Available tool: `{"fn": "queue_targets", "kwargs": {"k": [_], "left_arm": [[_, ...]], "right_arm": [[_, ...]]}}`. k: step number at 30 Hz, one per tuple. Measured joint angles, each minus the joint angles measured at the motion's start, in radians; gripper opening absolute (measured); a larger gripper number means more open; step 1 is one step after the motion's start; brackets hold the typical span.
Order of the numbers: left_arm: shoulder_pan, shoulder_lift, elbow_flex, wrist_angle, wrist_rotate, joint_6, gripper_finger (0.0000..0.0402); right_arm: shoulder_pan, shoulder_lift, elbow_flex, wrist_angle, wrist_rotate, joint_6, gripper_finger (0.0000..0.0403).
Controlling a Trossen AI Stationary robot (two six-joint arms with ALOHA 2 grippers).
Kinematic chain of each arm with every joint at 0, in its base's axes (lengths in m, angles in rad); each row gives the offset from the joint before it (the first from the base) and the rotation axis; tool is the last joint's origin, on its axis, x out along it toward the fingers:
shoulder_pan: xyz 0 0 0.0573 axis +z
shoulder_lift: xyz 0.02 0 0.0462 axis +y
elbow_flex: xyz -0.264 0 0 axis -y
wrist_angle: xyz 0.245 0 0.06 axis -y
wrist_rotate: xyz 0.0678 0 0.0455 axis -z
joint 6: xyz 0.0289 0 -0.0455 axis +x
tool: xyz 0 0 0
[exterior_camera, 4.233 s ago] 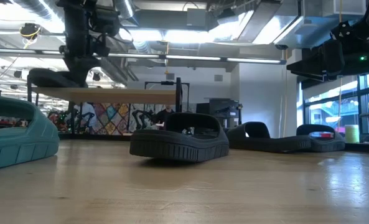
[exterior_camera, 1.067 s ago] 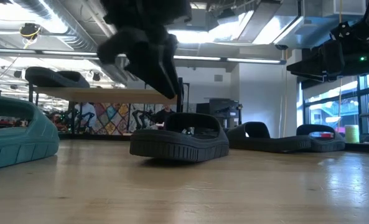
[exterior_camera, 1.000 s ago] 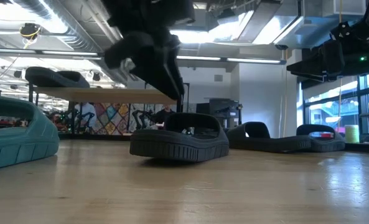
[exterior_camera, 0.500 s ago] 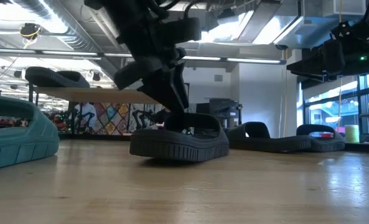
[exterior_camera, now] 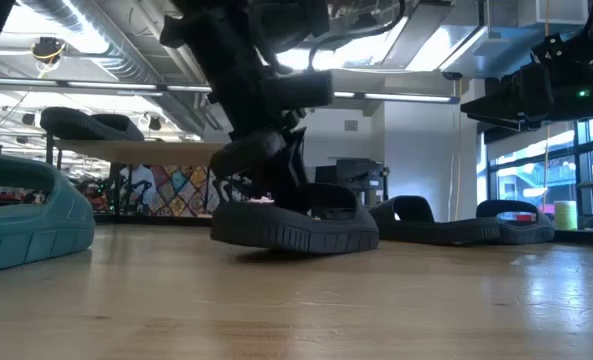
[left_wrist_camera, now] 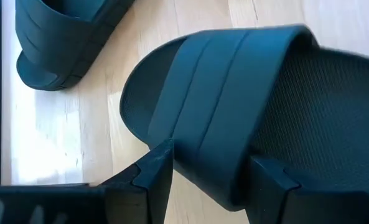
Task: Pick and place slides into the shelf
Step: Put the black slipper on the shelf
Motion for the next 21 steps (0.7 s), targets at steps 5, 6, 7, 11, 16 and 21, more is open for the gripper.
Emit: {"fn": "queue_targets", "kwargs": {"k": [5, 6, 7, 11, 16, 21], "left_arm": [[0.001, 0.000, 0.000, 0.006, 0.001, 0.000, 0.0156], [0.001, -0.001, 0.000, 0.005, 0.001, 0.000, 0.0156], [0.001, -0.003, 0.000, 0.005, 0.002, -0.001, 0.0156], [0.001, -0.003, -0.001, 0.006, 0.003, -0.003, 0.0156], [0.001, -0.003, -0.001, 0.006, 0.003, -0.005, 0.0156], [0.001, -0.003, -0.001, 0.006, 0.003, -0.005, 0.0151]], "right_arm": [[0.000, 0.000, 0.000, 0.000, 0.000, 0.000, 0.0257], [0.000, 0.000, 0.000, -0.001, 0.000, 0.000, 0.0257], [0.000, 0.000, 0.000, -0.001, 0.000, 0.000, 0.0257], [0.000, 0.000, 0.000, -0.001, 0.000, -0.001, 0.0257], [0.000, 0.000, 0.000, -0.001, 0.000, -0.001, 0.0257], [0.000, 0.000, 0.000, -0.001, 0.000, -0.002, 0.0257]]}}
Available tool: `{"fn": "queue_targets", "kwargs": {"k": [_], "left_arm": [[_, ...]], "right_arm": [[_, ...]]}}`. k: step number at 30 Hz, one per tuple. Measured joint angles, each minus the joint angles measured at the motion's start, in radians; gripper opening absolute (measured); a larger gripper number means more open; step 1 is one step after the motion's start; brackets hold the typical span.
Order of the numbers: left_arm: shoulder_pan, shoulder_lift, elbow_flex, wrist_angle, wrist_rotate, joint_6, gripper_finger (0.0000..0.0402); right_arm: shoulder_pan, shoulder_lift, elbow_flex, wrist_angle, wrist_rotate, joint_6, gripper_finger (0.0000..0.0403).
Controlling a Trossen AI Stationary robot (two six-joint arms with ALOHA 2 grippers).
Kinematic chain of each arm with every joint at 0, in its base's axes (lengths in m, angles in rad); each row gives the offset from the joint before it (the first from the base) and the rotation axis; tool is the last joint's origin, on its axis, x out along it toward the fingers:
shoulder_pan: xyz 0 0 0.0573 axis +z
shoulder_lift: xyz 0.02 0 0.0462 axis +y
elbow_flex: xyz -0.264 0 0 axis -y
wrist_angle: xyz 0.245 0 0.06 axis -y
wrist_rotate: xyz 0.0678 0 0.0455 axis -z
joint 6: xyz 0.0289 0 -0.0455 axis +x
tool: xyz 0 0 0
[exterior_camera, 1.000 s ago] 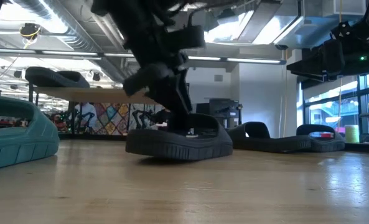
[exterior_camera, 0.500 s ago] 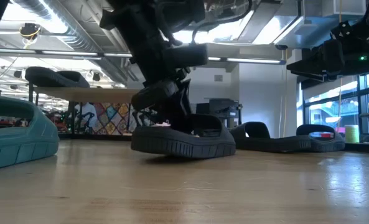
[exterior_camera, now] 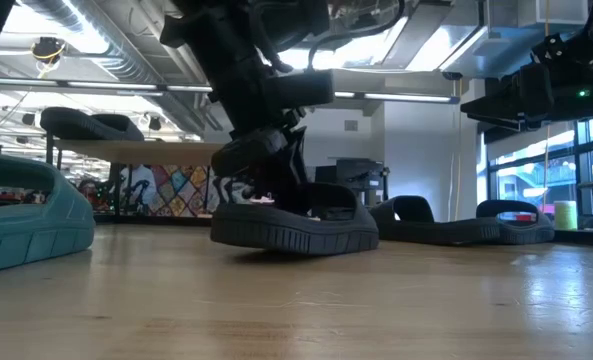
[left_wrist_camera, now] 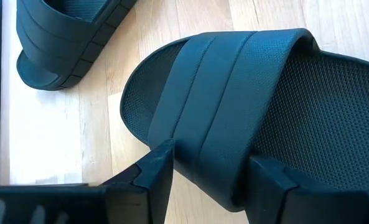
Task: Pick and place slides into the shelf
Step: Put the black slipper on the shelf
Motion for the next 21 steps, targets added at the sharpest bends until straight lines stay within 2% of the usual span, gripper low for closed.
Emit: {"fn": "queue_targets", "kwargs": {"k": [4, 12, 16, 21], "left_arm": [[0.000, 0.000, 0.000, 0.001, -0.001, 0.000, 0.0118], [0.000, -0.002, 0.000, 0.004, -0.007, 0.000, 0.0013], [-0.007, -0.010, 0.000, -0.010, 0.001, 0.000, 0.0010], [-0.025, -0.073, 0.069, -0.216, 0.074, -0.005, 0.0006]], "right_arm": [[0.000, 0.000, 0.000, 0.000, 0.000, 0.000, 0.0257], [0.000, 0.000, 0.000, 0.000, 0.000, 0.000, 0.0257], [0.000, 0.000, 0.000, 0.000, 0.000, -0.001, 0.0257], [0.000, 0.000, 0.000, 0.000, 0.000, -0.001, 0.0257]]}}
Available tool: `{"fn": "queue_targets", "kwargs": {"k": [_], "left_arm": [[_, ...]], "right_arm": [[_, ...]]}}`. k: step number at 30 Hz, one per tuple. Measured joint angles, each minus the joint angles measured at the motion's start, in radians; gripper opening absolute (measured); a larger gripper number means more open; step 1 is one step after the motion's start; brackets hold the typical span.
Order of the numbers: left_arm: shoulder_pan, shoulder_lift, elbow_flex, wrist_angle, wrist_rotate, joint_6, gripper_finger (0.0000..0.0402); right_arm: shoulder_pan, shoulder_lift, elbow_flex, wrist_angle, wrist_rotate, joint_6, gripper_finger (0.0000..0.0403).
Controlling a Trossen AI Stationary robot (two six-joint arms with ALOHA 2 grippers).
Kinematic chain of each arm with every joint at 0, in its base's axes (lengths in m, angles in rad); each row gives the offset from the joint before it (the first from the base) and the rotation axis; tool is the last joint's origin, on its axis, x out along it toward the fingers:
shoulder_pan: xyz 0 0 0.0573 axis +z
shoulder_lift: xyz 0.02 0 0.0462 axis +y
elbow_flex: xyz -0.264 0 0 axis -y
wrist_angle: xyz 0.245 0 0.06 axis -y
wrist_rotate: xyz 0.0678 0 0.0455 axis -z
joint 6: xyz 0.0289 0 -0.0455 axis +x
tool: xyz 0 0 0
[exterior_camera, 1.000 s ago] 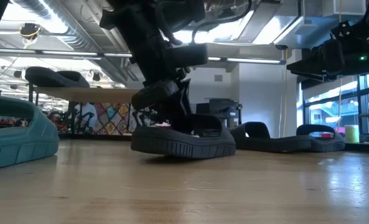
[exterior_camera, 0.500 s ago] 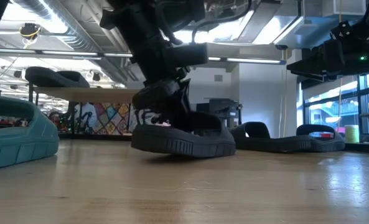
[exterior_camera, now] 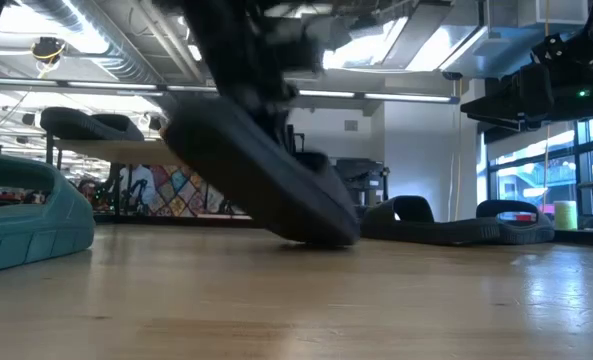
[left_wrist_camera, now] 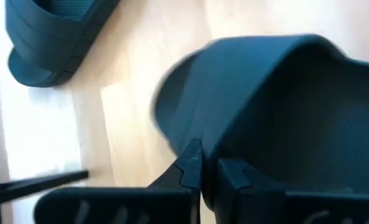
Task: Pick and place slides into the shelf
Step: Put the black slipper on the shelf
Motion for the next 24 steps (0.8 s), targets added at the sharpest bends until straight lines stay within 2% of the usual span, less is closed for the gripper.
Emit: {"fn": "queue_targets", "kwargs": {"k": [4, 8, 10, 14, 17, 24], "left_arm": [[-0.017, -0.074, 0.083, -0.172, 0.053, -0.036, 0.0004], [-0.035, -0.167, 0.147, -0.325, 0.010, -0.094, 0.0003], [-0.046, -0.219, 0.166, -0.391, -0.071, -0.127, 0.0003], [-0.068, -0.328, 0.168, -0.468, -0.318, -0.160, 0.0002], [-0.069, -0.389, 0.168, -0.546, -0.458, -0.206, 0.0002], [0.008, -0.447, 0.156, -0.778, -0.609, -0.368, 0.0002]], "right_arm": [[0.000, 0.000, 0.000, 0.000, 0.000, 0.000, 0.0257], [0.000, 0.000, 0.000, 0.000, 0.000, 0.000, 0.0257], [0.000, 0.000, 0.000, 0.000, 0.000, -0.001, 0.0257], [0.000, 0.000, 0.000, 0.000, -0.001, -0.001, 0.0257], [0.000, 0.000, 0.000, -0.001, 0.000, -0.001, 0.0257], [0.000, 0.000, 0.000, 0.000, 0.000, -0.001, 0.0257]]}}
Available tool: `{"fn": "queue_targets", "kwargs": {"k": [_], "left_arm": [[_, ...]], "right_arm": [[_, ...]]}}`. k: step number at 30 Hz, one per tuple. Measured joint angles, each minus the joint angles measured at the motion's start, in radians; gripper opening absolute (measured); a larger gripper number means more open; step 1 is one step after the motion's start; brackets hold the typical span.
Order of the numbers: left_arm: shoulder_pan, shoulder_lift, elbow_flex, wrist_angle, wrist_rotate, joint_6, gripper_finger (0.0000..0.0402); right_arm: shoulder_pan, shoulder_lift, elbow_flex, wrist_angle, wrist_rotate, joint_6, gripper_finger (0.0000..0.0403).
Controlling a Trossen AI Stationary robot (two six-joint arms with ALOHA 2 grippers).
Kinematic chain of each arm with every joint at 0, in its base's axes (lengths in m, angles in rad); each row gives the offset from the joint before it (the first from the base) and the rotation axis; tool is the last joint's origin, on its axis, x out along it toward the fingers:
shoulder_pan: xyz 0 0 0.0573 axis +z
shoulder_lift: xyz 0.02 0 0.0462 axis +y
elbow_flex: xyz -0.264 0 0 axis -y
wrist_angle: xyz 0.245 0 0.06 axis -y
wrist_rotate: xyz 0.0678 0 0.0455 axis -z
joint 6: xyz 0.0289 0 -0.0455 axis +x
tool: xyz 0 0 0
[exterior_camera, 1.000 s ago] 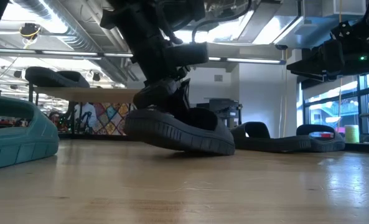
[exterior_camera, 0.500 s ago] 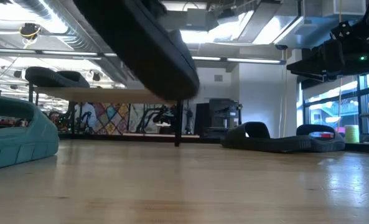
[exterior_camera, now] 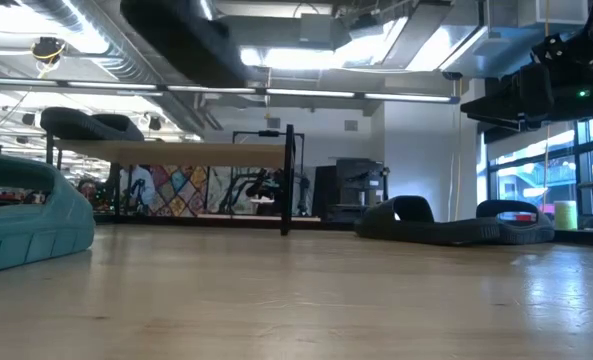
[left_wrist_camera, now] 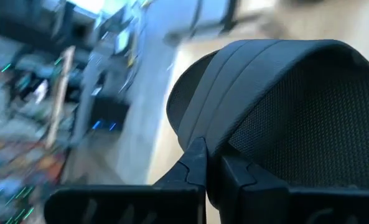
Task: Pick and place slides into the shelf
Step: Put the black slipper on the shelf
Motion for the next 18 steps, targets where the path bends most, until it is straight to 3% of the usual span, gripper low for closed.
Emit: {"fn": "queue_targets", "kwargs": {"k": [9, 18], "left_arm": [[0.171, -0.095, -0.179, 0.019, 0.002, 0.067, 0.0002], [0.261, -0.299, -0.354, 0.314, 0.106, 0.311, 0.0002]], "right_arm": [[0.000, 0.000, 0.000, 0.002, 0.000, -0.003, 0.0257], [0.000, 0.000, 0.000, 0.005, 0.002, -0.003, 0.0257]]}}
